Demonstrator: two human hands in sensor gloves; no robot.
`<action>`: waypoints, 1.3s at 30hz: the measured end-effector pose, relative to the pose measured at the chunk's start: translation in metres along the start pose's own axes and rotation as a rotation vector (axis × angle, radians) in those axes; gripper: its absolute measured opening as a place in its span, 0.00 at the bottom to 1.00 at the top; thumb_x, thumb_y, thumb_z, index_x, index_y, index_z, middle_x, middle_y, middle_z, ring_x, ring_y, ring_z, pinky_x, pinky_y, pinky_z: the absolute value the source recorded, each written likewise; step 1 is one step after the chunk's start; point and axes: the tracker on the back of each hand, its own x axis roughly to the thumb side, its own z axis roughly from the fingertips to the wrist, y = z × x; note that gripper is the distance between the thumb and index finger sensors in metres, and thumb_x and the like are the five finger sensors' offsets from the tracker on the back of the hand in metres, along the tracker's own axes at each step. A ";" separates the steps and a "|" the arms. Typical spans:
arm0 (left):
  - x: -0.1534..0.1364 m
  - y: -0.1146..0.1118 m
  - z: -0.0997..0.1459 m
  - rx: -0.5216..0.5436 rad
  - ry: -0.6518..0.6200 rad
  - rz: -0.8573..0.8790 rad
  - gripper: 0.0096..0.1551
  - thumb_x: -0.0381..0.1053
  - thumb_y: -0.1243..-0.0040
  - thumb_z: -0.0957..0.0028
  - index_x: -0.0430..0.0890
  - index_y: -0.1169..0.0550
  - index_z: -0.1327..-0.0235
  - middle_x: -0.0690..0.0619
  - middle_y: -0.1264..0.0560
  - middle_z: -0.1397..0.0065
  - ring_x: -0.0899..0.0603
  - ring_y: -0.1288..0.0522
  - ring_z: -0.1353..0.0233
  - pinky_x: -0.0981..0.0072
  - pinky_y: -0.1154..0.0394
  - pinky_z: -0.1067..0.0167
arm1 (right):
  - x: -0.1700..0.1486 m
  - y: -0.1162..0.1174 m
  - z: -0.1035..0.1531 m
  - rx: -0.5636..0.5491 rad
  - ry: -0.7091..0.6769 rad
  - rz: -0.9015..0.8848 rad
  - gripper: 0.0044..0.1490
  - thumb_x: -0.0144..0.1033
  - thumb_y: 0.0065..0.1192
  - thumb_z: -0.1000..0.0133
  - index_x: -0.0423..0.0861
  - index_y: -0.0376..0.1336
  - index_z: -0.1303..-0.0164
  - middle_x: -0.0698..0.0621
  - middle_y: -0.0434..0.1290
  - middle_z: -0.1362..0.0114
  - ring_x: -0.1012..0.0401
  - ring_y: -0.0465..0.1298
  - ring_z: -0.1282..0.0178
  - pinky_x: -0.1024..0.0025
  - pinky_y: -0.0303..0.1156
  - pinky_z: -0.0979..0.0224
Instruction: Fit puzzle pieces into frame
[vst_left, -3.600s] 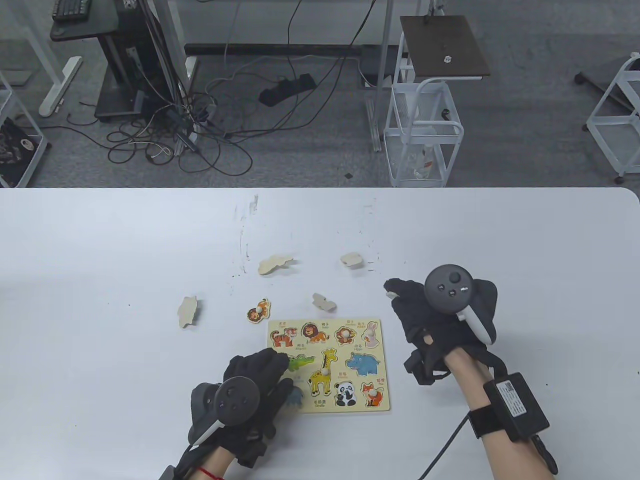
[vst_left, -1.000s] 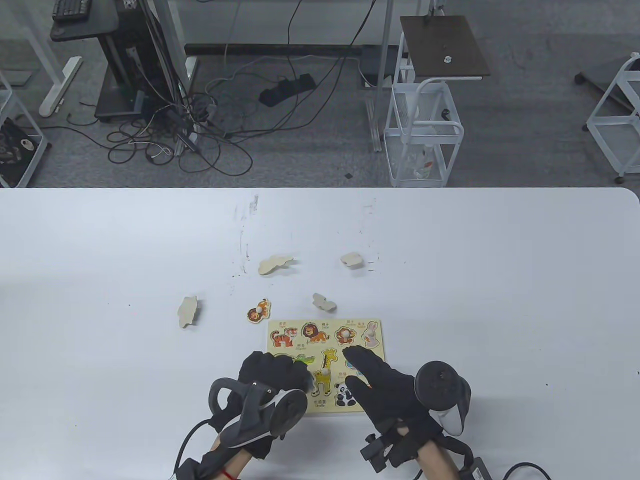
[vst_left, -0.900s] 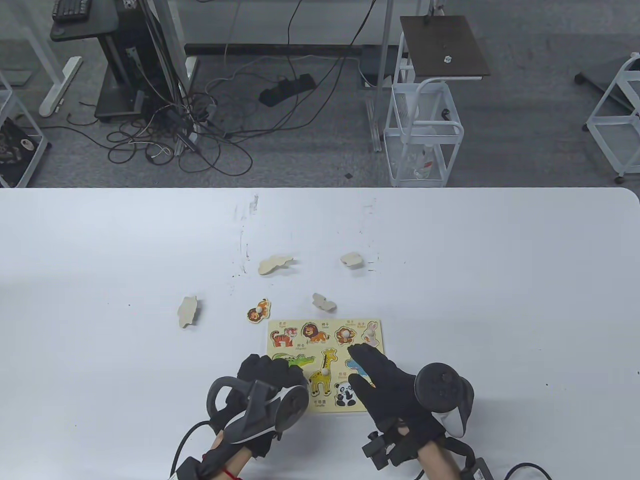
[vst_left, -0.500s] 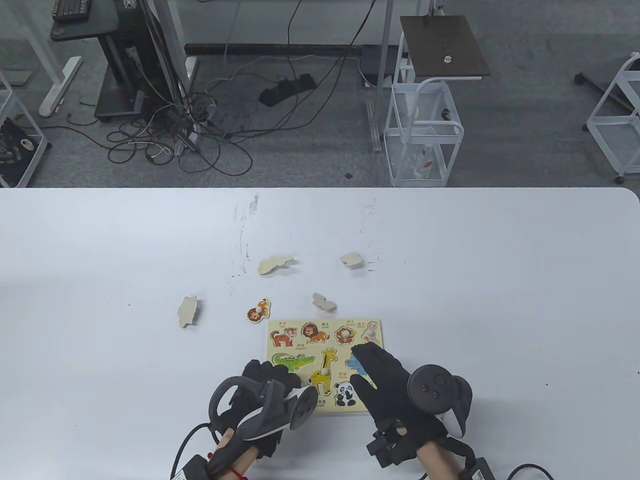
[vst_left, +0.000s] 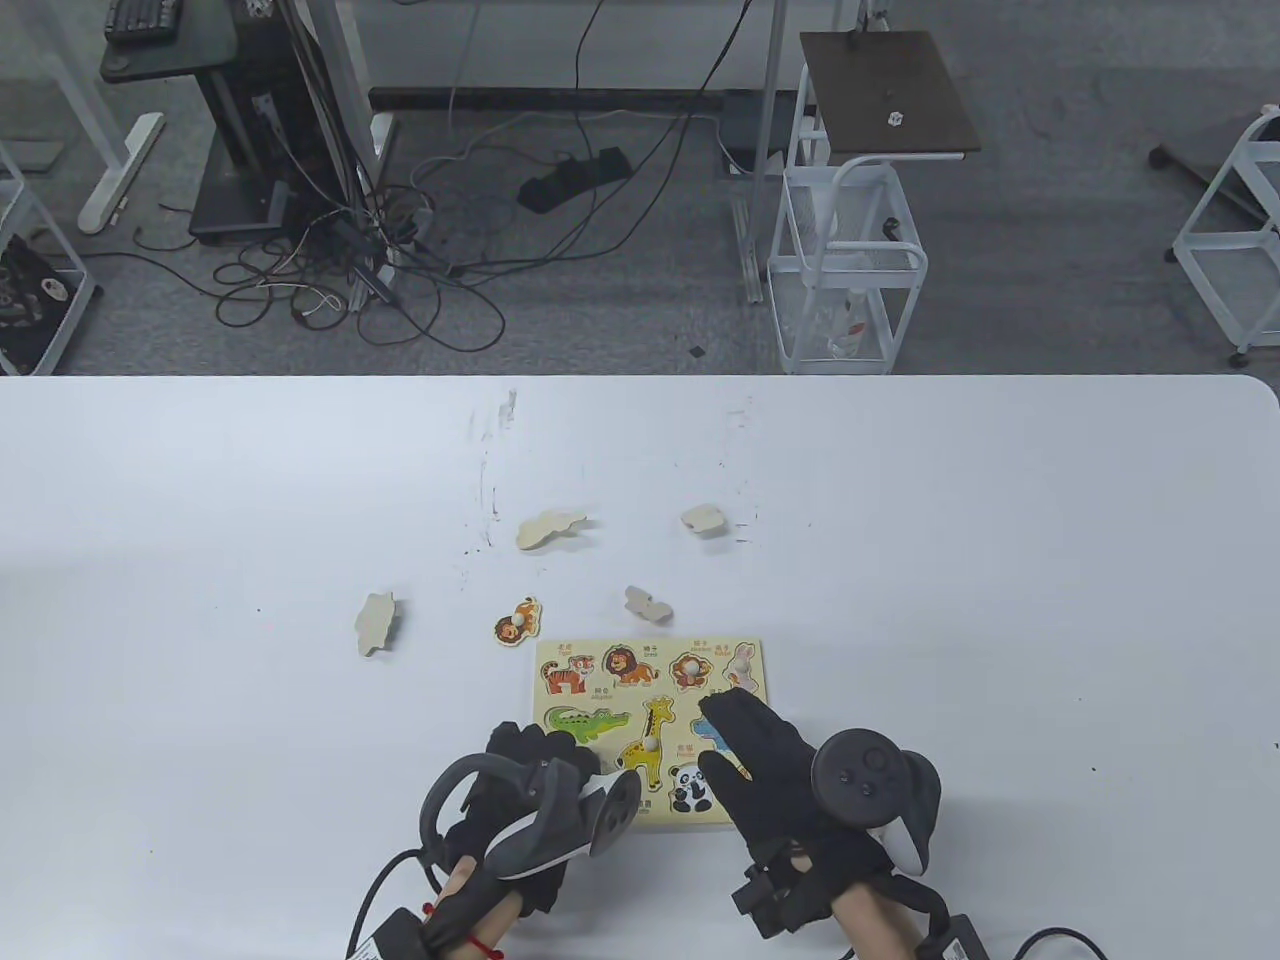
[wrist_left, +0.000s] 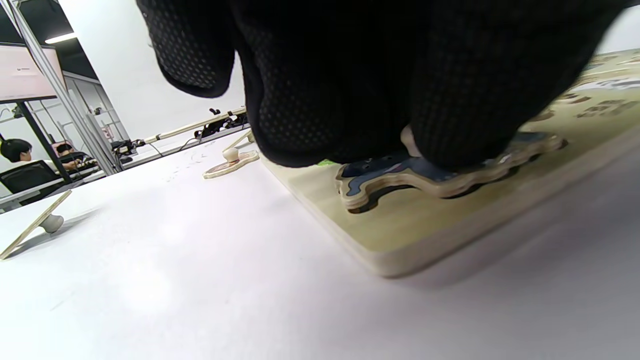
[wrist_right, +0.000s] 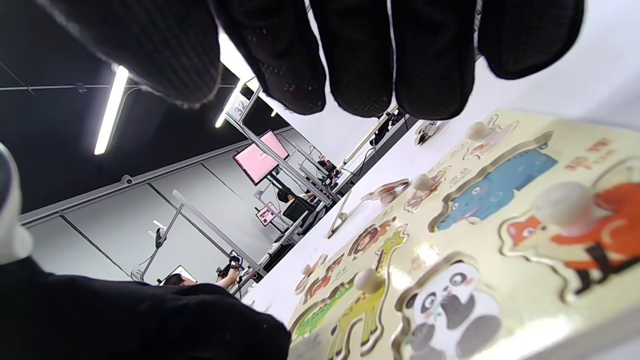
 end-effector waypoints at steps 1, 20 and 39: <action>0.000 0.001 0.000 -0.002 0.000 0.000 0.26 0.59 0.22 0.61 0.59 0.13 0.47 0.54 0.13 0.42 0.50 0.12 0.46 0.48 0.24 0.30 | 0.000 0.000 0.000 0.000 -0.002 0.004 0.41 0.53 0.63 0.51 0.42 0.67 0.31 0.38 0.66 0.27 0.33 0.71 0.30 0.33 0.63 0.33; 0.000 -0.003 -0.002 -0.024 -0.004 0.023 0.26 0.58 0.23 0.60 0.58 0.14 0.46 0.54 0.14 0.41 0.49 0.12 0.45 0.48 0.25 0.30 | 0.000 0.005 0.000 0.017 0.005 0.071 0.41 0.53 0.63 0.51 0.42 0.67 0.31 0.38 0.67 0.27 0.33 0.72 0.31 0.33 0.64 0.34; -0.060 0.012 0.013 0.222 0.102 0.697 0.31 0.64 0.37 0.52 0.56 0.20 0.35 0.48 0.24 0.25 0.40 0.21 0.28 0.42 0.36 0.25 | -0.004 0.001 0.001 -0.010 0.034 0.076 0.41 0.52 0.64 0.51 0.42 0.67 0.31 0.38 0.67 0.27 0.32 0.72 0.31 0.32 0.63 0.34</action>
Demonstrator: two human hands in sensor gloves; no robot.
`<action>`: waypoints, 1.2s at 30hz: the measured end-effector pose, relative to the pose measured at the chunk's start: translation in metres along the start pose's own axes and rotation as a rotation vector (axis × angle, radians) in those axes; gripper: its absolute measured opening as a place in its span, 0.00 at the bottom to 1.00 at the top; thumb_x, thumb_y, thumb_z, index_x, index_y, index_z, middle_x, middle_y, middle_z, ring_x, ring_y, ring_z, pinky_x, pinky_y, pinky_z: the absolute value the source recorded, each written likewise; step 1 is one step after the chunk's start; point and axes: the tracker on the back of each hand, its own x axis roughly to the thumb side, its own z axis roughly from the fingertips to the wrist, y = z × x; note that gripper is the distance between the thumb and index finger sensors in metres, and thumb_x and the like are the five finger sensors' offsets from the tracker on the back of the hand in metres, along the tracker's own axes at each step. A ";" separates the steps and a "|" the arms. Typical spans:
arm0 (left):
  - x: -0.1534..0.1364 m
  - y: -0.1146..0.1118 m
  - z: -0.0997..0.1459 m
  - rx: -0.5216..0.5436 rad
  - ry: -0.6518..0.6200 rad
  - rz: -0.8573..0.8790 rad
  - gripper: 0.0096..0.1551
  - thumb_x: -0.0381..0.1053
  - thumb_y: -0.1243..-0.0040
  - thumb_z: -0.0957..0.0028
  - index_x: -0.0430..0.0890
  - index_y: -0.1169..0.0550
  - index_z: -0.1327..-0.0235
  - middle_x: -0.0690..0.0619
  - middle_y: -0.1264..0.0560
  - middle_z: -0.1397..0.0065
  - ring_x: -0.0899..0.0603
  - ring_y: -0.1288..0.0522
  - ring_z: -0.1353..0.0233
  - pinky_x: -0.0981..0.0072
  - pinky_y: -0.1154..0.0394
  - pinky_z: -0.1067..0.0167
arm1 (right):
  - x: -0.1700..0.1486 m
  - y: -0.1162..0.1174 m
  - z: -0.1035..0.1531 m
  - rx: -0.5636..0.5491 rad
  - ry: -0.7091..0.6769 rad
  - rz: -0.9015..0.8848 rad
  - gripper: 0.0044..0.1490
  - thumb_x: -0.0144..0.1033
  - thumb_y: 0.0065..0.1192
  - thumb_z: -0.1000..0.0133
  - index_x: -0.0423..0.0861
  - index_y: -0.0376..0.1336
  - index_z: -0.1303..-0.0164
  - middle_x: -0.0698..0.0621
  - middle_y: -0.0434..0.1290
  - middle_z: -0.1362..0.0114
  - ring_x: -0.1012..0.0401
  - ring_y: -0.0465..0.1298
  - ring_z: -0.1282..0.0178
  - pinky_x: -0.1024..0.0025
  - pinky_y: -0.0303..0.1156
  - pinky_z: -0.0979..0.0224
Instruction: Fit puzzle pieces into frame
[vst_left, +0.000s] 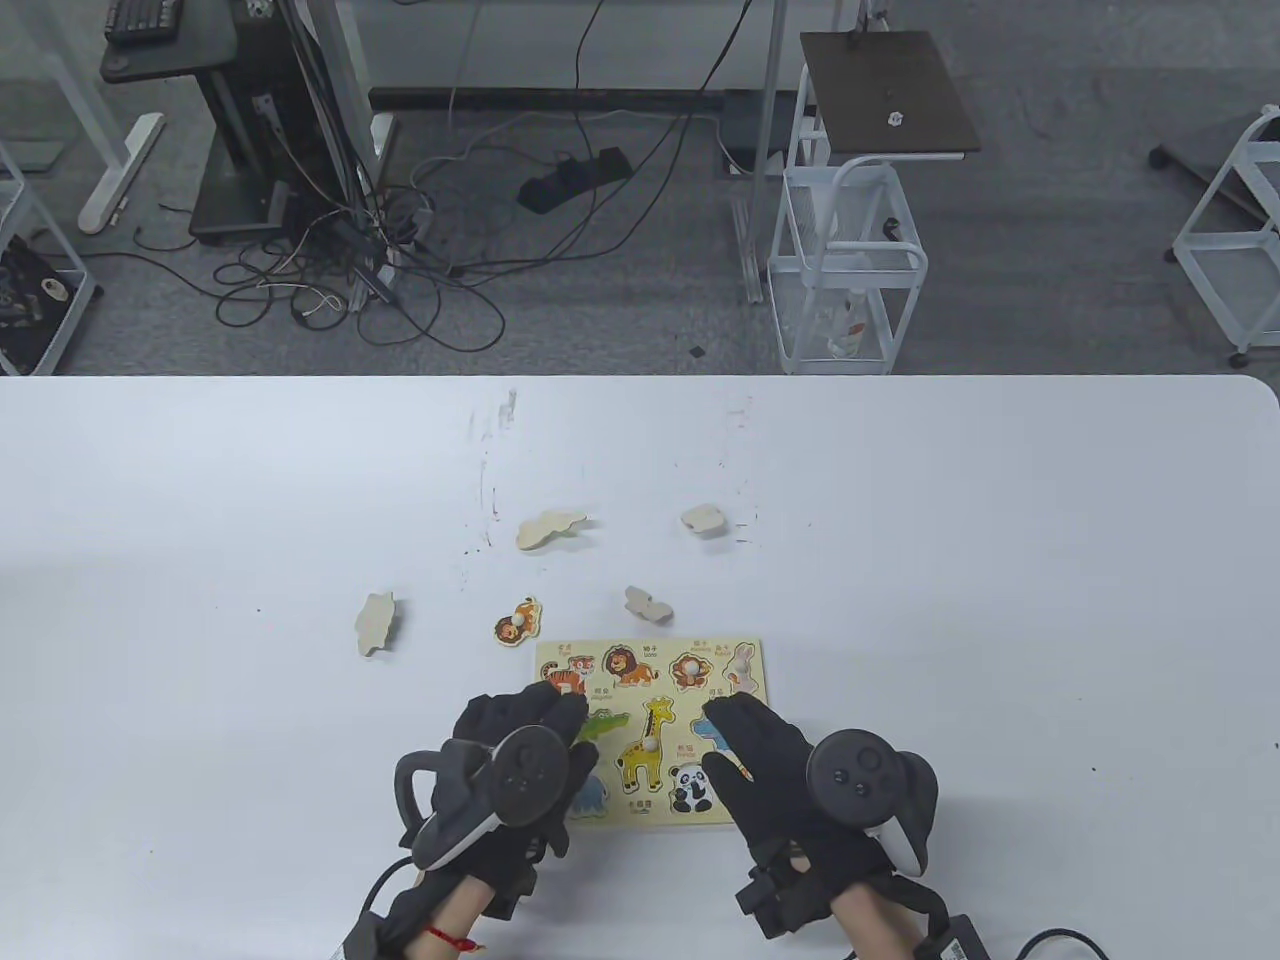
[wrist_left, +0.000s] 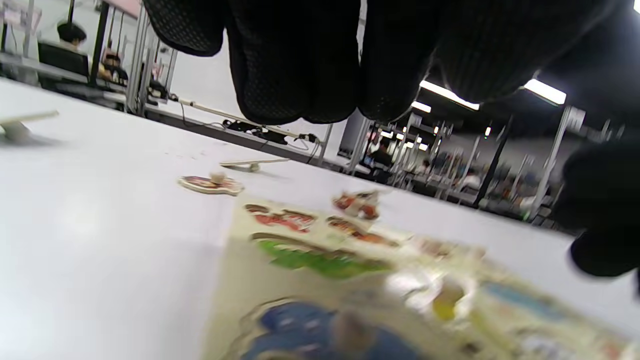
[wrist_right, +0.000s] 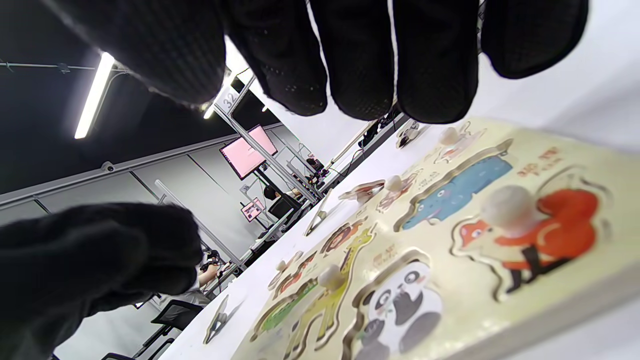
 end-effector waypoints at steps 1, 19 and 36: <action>-0.004 0.002 0.001 0.020 -0.008 0.097 0.31 0.64 0.38 0.51 0.56 0.20 0.35 0.48 0.24 0.25 0.40 0.22 0.27 0.42 0.36 0.25 | 0.000 -0.001 0.001 -0.015 0.017 0.018 0.41 0.52 0.64 0.51 0.42 0.67 0.32 0.38 0.67 0.27 0.32 0.72 0.31 0.31 0.63 0.34; -0.039 -0.011 -0.009 0.019 0.054 0.353 0.34 0.70 0.43 0.51 0.59 0.22 0.32 0.46 0.26 0.21 0.37 0.25 0.22 0.43 0.37 0.24 | 0.043 -0.036 -0.014 -0.144 -0.084 0.204 0.39 0.49 0.70 0.53 0.44 0.68 0.33 0.41 0.70 0.28 0.35 0.74 0.31 0.31 0.63 0.32; -0.047 -0.011 -0.008 0.009 0.108 0.306 0.34 0.68 0.44 0.50 0.58 0.23 0.30 0.45 0.28 0.20 0.35 0.27 0.22 0.39 0.39 0.25 | 0.075 0.015 -0.139 0.109 -0.057 0.599 0.42 0.51 0.73 0.55 0.48 0.65 0.30 0.45 0.68 0.26 0.38 0.73 0.28 0.33 0.63 0.30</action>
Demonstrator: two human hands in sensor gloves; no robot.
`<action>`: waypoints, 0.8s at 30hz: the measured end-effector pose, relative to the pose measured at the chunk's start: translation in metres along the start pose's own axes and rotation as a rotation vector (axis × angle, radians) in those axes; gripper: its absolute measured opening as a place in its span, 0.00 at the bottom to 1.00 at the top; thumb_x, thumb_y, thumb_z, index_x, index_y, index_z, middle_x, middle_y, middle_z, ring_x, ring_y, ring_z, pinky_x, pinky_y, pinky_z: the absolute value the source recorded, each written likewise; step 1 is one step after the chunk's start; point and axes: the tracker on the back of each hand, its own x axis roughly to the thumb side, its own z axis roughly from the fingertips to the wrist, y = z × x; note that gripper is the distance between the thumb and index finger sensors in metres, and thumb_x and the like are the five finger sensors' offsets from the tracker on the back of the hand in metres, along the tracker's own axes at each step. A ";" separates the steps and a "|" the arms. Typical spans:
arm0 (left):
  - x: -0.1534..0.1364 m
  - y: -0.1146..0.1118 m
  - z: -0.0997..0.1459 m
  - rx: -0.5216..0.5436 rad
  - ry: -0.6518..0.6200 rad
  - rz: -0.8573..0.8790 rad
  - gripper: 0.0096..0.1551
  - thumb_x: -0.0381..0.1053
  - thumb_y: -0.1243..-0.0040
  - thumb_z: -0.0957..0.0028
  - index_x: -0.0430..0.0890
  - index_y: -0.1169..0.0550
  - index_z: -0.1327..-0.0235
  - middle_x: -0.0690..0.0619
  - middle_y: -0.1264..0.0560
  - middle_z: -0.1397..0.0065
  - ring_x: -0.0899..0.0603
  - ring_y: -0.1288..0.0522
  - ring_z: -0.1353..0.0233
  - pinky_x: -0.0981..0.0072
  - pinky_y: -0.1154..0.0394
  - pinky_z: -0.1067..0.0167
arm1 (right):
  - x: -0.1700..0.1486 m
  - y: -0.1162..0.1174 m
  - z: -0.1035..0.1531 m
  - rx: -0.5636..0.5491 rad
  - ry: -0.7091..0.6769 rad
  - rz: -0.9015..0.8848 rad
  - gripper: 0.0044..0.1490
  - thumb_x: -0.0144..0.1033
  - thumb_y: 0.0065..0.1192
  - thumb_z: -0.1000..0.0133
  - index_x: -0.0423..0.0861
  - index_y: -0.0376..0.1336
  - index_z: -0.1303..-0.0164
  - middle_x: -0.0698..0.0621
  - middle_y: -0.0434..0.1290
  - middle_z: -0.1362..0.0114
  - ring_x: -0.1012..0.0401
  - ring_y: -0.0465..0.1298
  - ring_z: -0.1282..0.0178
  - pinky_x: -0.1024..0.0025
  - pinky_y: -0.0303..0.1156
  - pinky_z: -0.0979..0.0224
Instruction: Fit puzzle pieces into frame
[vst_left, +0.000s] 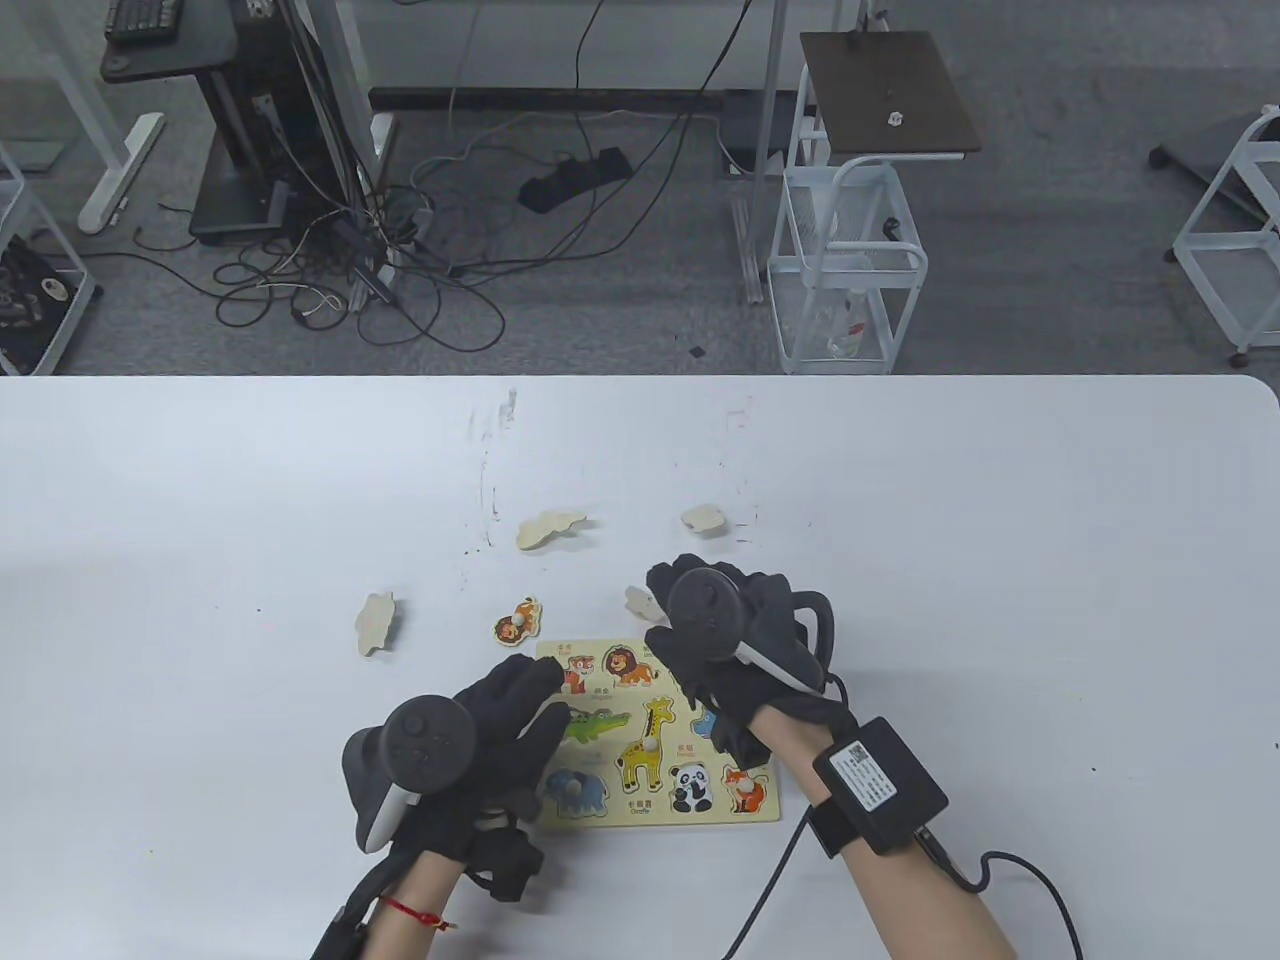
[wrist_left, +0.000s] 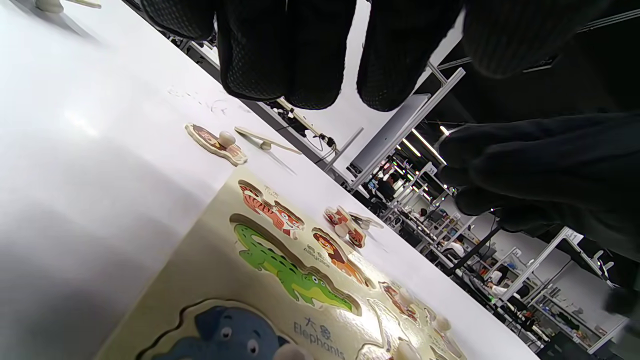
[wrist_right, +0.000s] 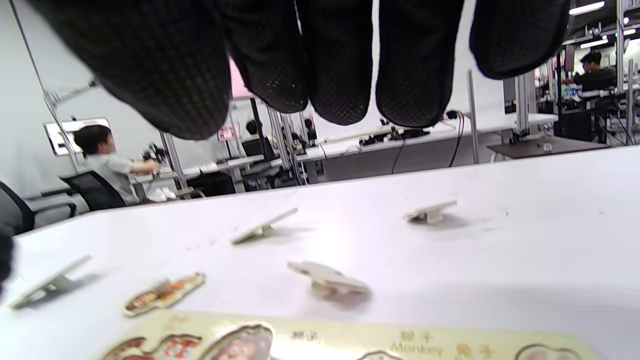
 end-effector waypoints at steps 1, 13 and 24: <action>0.000 0.000 0.000 0.000 0.001 -0.001 0.34 0.68 0.44 0.50 0.58 0.23 0.30 0.44 0.28 0.20 0.35 0.27 0.22 0.39 0.39 0.25 | 0.001 0.007 -0.008 0.027 0.014 0.015 0.42 0.51 0.73 0.55 0.48 0.65 0.30 0.45 0.68 0.26 0.38 0.73 0.28 0.33 0.63 0.30; 0.003 -0.002 0.001 -0.001 -0.019 -0.053 0.34 0.68 0.43 0.50 0.58 0.22 0.31 0.44 0.28 0.21 0.34 0.27 0.22 0.39 0.40 0.25 | 0.012 0.065 -0.060 0.217 0.091 0.234 0.39 0.45 0.76 0.56 0.53 0.66 0.33 0.48 0.73 0.30 0.44 0.81 0.34 0.34 0.65 0.30; 0.009 -0.005 0.002 -0.009 -0.051 -0.061 0.33 0.67 0.43 0.50 0.57 0.20 0.33 0.44 0.27 0.22 0.33 0.26 0.24 0.38 0.39 0.25 | 0.013 0.070 -0.066 0.099 0.076 0.290 0.28 0.40 0.78 0.58 0.54 0.76 0.46 0.50 0.82 0.40 0.49 0.89 0.47 0.39 0.71 0.33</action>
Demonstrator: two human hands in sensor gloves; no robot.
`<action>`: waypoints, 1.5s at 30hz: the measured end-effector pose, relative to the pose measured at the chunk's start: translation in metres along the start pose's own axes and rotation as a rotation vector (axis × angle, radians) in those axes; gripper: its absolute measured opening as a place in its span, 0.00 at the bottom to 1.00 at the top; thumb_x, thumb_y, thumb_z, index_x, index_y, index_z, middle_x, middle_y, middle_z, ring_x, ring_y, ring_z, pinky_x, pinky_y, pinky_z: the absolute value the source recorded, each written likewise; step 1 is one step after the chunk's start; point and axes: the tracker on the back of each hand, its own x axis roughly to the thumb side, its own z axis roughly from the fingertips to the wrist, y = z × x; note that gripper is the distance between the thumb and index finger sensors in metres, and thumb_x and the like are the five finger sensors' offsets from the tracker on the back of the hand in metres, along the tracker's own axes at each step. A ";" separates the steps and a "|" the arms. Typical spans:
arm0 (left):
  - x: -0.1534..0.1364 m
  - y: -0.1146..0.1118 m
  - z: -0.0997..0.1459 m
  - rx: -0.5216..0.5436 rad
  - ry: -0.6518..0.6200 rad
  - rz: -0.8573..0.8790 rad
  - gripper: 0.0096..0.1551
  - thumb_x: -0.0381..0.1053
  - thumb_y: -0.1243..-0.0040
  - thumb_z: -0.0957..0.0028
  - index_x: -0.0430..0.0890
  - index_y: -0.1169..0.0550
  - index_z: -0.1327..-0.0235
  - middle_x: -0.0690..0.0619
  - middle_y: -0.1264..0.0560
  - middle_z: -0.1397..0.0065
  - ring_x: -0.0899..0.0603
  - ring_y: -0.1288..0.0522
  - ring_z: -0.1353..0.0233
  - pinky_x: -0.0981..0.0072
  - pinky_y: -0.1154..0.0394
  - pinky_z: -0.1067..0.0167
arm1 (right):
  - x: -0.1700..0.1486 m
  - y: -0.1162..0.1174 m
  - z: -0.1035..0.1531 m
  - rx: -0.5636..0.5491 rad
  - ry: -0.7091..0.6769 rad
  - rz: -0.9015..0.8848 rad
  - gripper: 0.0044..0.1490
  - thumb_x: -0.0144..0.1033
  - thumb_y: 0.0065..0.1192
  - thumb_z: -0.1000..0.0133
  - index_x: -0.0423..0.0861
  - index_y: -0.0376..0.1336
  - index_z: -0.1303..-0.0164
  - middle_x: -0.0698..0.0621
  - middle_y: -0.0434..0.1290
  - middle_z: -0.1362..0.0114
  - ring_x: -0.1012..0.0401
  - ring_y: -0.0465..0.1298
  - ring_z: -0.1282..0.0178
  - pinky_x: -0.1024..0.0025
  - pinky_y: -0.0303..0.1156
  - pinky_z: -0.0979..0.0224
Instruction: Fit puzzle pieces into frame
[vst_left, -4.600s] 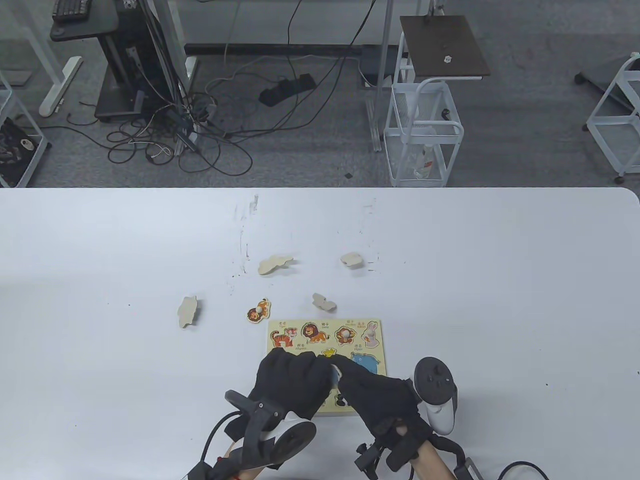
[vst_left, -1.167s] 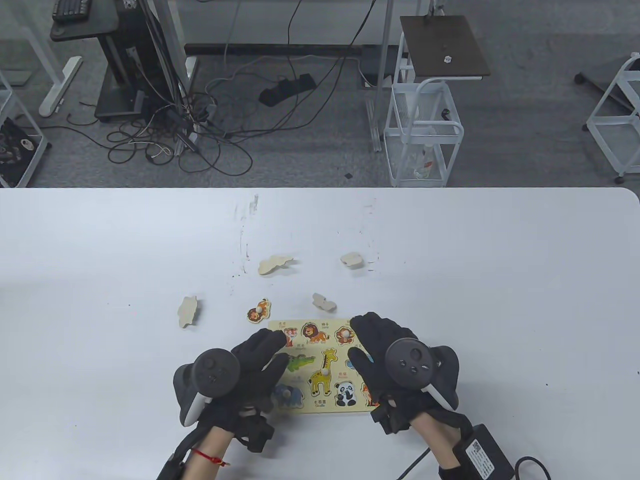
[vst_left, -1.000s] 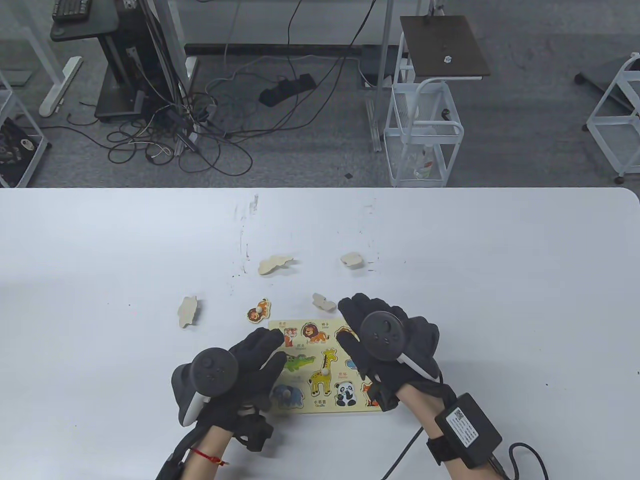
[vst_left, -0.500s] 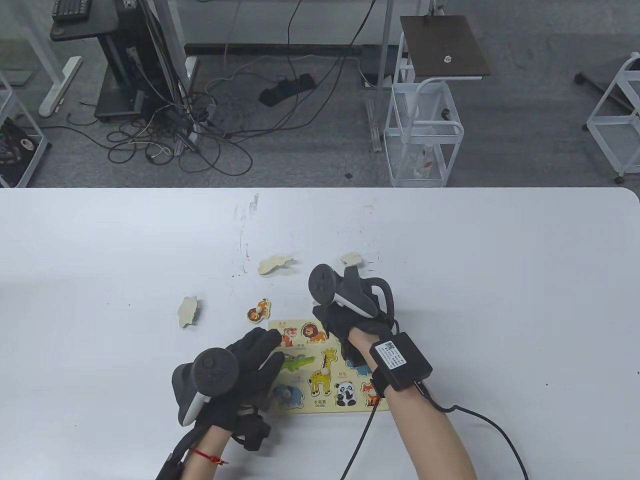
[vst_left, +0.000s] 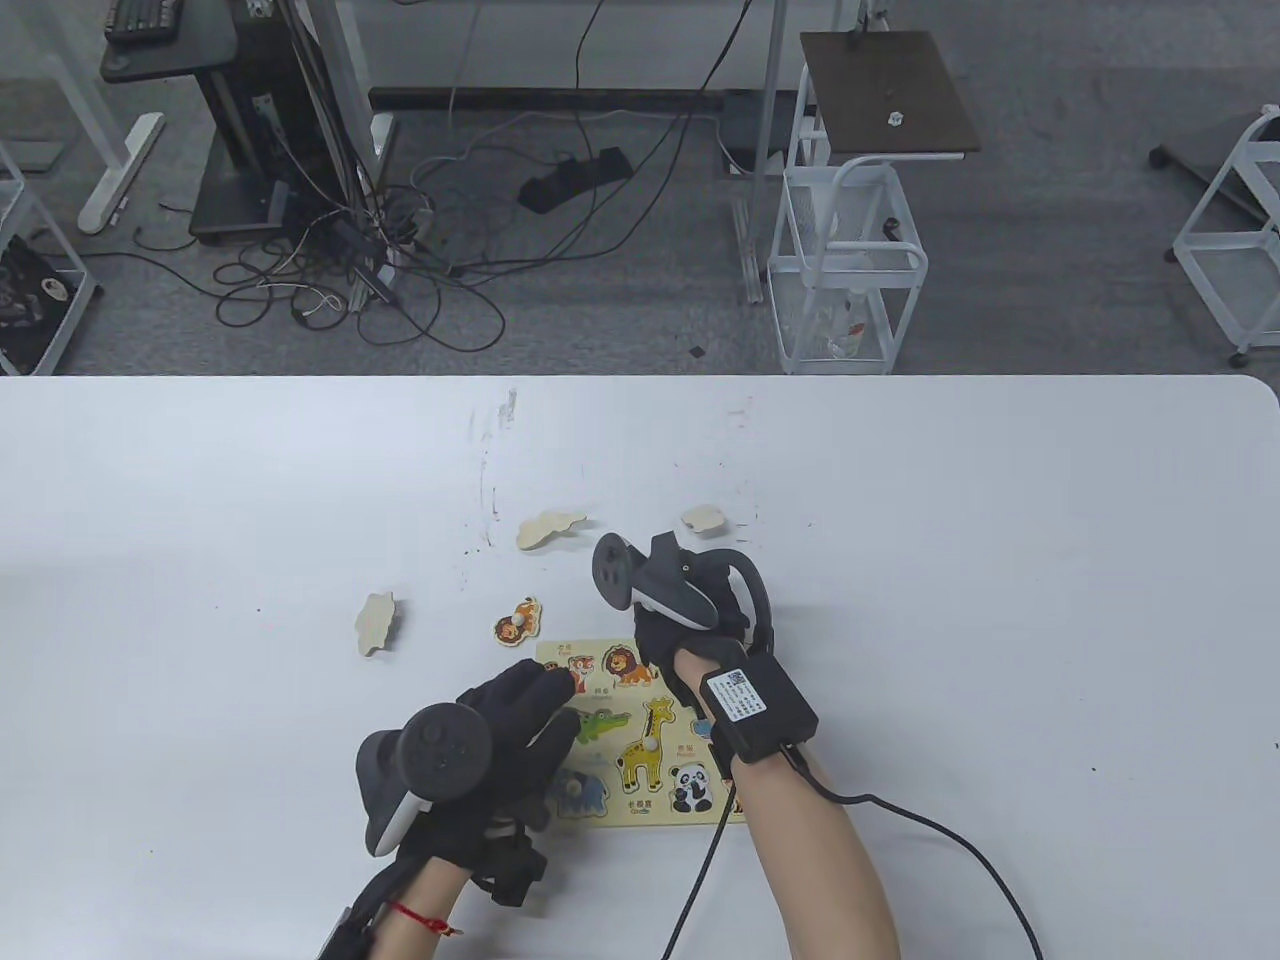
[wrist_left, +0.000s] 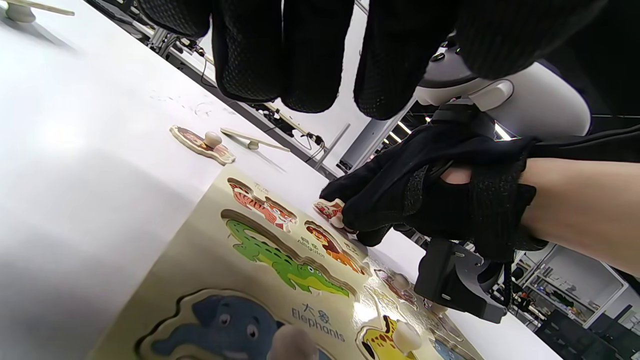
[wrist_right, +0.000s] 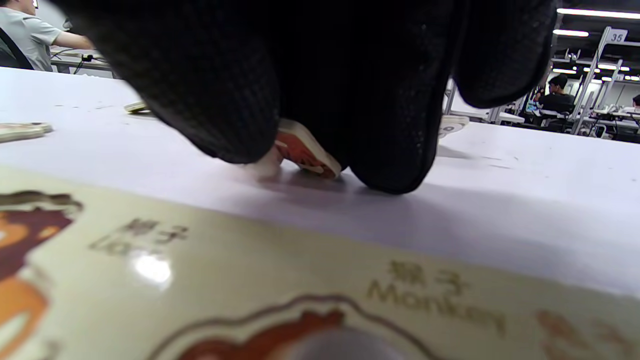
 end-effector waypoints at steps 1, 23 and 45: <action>0.000 0.000 0.000 -0.002 -0.004 -0.001 0.33 0.67 0.43 0.50 0.56 0.20 0.33 0.44 0.27 0.22 0.33 0.26 0.24 0.38 0.39 0.25 | 0.000 0.000 0.000 -0.007 -0.001 -0.001 0.28 0.40 0.78 0.58 0.54 0.76 0.46 0.50 0.82 0.41 0.50 0.90 0.48 0.40 0.72 0.34; 0.006 -0.007 0.002 -0.025 -0.038 0.024 0.33 0.67 0.43 0.50 0.55 0.20 0.33 0.44 0.26 0.23 0.34 0.25 0.25 0.39 0.39 0.25 | -0.055 -0.073 0.059 -0.101 -0.009 -0.269 0.27 0.37 0.78 0.58 0.51 0.77 0.47 0.49 0.84 0.44 0.51 0.90 0.51 0.42 0.76 0.38; 0.023 -0.022 0.007 -0.089 -0.101 0.234 0.32 0.61 0.34 0.51 0.56 0.23 0.31 0.48 0.24 0.25 0.39 0.21 0.27 0.43 0.35 0.25 | -0.088 -0.032 0.176 -0.245 -0.041 -1.102 0.26 0.39 0.80 0.58 0.46 0.80 0.50 0.48 0.86 0.49 0.51 0.90 0.59 0.42 0.76 0.41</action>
